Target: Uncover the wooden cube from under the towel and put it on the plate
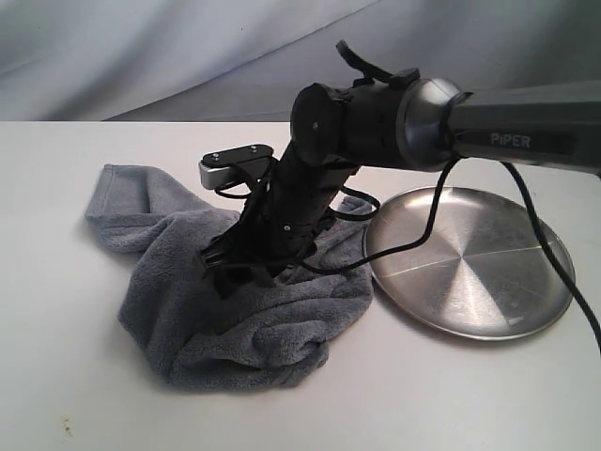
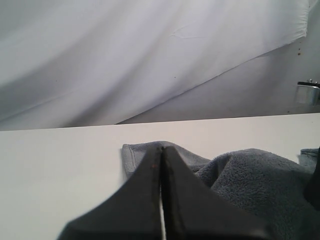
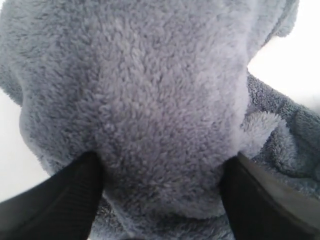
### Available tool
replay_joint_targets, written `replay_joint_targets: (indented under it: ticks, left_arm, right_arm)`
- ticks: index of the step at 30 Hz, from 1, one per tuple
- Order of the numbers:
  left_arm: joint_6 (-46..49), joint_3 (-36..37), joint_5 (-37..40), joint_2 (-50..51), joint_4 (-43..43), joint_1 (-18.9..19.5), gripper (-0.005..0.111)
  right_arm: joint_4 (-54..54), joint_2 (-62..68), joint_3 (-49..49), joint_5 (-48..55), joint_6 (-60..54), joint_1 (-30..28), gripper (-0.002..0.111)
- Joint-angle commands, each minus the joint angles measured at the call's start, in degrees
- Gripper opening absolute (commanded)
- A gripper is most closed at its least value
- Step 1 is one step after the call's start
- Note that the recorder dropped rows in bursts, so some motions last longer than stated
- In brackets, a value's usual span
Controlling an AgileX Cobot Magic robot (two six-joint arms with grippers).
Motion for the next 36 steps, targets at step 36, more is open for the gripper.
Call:
replay_joint_targets:
  ticks: [36]
  left_arm:
    - [-0.14, 0.25, -0.02, -0.24, -0.10, -0.28, 0.000]
  right_arm:
    - [-1.68, -16.66, -0.34, -4.40, 4.55, 0.07, 0.000]
